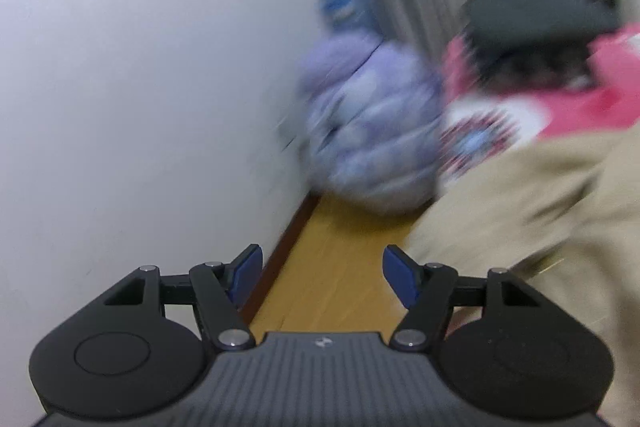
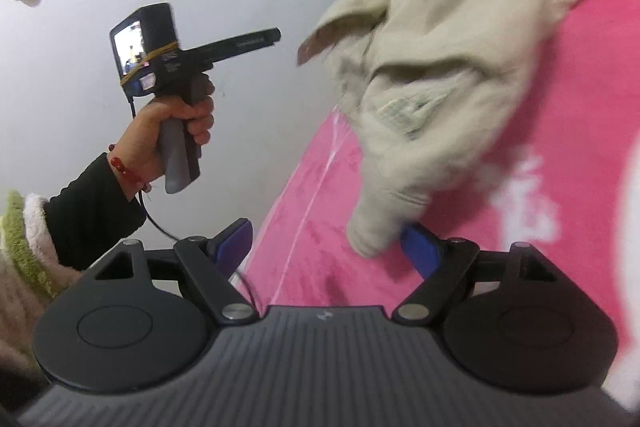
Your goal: Fold clothes
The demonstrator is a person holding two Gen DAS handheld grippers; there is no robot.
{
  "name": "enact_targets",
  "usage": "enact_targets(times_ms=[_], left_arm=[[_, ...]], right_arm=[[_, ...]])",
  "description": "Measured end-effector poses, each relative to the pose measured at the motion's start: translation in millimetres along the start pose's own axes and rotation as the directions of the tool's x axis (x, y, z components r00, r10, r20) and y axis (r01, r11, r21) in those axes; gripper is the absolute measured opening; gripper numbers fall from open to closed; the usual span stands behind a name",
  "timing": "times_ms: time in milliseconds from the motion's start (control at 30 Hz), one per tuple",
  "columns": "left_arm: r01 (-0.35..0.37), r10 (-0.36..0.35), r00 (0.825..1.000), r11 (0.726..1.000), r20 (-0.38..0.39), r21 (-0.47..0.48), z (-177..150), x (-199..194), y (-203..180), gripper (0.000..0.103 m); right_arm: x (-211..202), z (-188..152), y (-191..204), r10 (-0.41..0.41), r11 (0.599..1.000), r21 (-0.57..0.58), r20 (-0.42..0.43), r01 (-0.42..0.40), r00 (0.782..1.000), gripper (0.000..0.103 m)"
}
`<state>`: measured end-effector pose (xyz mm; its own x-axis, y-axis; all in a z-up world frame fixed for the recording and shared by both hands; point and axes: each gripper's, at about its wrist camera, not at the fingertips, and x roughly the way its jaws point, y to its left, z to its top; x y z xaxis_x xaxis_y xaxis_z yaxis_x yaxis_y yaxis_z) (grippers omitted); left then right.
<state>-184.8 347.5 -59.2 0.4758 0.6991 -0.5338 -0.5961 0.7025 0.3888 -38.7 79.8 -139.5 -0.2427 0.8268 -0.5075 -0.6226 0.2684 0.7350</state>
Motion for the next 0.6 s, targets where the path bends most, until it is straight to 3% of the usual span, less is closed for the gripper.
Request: enact_targets(times_ms=[67, 167, 233, 300, 333, 400, 467, 600], left_arm=[[0.102, -0.103, 0.993, 0.994, 0.063, 0.028, 19.6, -17.6, -24.1, 0.076], [0.277, -0.288, 0.95, 0.956, 0.122, 0.096, 39.9, -40.4, -73.2, 0.085], [0.385, -0.404, 0.907, 0.909, 0.12, 0.159, 44.9, -49.9, -111.0, 0.087], [0.481, -0.508, 0.858, 0.845, 0.07, 0.233, 41.3, -55.3, -150.9, 0.087], [0.505, -0.534, 0.844, 0.819, 0.04, 0.273, 35.0, -57.2, -169.3, 0.087], [0.504, -0.538, 0.843, 0.785, -0.009, 0.361, 18.1, -64.3, -201.5, 0.087], [0.458, -0.493, 0.869, 0.774, -0.038, 0.437, 0.4, -63.8, -223.9, 0.083], [0.327, -0.365, 0.931, 0.798, -0.026, 0.507, -26.6, -58.3, -237.0, 0.073]], right_arm=[[-33.5, -3.8, -8.3, -0.038, 0.999, 0.006, 0.062, 0.038, 0.997, 0.081], [-82.8, -2.9, -21.5, -0.15, 0.988, 0.053, 0.186, 0.142, 0.971, 0.081], [-121.0, 0.1, -37.9, -0.234, 0.971, 0.11, 0.28, 0.211, 0.931, 0.081], [-147.2, 10.2, -55.1, -0.299, 0.951, 0.187, 0.351, 0.247, 0.887, 0.081], [-163.2, 14.9, -65.4, -0.33, 0.939, 0.229, 0.38, 0.258, 0.864, 0.081], [-199.7, 19.3, -90.2, -0.367, 0.923, 0.279, 0.422, 0.266, 0.829, 0.081], [-208.0, 40.5, -107.6, -0.389, 0.912, 0.312, 0.446, 0.267, 0.806, 0.08], [-196.9, 93.9, -141.2, -0.396, 0.903, 0.347, 0.449, 0.252, 0.801, 0.072]])
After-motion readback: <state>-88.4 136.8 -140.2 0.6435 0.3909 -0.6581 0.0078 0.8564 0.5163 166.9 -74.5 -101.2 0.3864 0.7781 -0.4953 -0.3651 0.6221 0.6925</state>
